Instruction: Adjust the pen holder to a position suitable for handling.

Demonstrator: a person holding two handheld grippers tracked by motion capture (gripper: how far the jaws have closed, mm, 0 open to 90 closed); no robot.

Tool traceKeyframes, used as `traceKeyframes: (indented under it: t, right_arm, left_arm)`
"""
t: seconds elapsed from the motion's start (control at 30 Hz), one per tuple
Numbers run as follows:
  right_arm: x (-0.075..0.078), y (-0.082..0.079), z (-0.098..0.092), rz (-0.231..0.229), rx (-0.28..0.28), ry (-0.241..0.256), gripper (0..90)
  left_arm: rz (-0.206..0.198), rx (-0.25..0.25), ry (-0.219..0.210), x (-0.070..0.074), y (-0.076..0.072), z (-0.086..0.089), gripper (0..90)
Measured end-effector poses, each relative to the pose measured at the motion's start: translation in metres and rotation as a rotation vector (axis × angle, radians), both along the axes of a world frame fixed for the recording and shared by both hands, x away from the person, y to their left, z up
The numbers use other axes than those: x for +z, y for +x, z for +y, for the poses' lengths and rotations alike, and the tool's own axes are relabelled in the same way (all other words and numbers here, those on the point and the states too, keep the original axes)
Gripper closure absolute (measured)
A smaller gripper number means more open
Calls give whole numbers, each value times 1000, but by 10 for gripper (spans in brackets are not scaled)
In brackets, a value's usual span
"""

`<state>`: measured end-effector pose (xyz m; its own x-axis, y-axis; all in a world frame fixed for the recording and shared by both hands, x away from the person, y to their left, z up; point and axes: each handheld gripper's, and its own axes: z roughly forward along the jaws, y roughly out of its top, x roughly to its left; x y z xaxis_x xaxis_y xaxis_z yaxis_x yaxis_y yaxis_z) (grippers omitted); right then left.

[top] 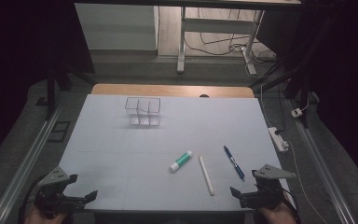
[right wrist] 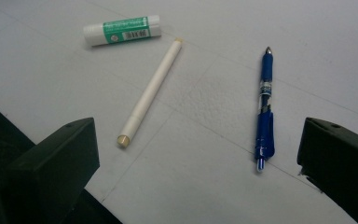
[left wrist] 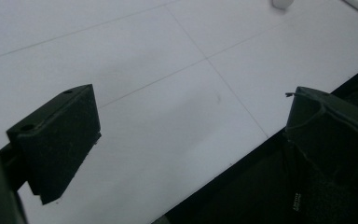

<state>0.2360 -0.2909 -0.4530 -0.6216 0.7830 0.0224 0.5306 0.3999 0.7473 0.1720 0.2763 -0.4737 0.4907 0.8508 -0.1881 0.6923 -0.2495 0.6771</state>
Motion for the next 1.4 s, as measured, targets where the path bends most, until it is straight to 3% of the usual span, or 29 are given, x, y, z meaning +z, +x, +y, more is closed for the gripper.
traceKeyframes:
  t: [0.27,0.57,0.87,1.03,1.4]
  right_arm:
    - [-1,1,3,15,22,-18,0]
    - [-1,2,2,26,30,-7,0]
    - [-1,2,3,32,42,-13,0]
    - [-2,3,3,36,44,-7,0]
    - [-2,3,3,36,56,-11,0]
  left_arm:
    - [22,3,-5,-1,2,1,31]
    - [39,9,57,-1,4,-6,0]
    - [49,13,63,-1,5,-6,0]
    - [14,-4,37,0,8,-9,0]
    - [-18,-69,-8,1,22,-14,0]
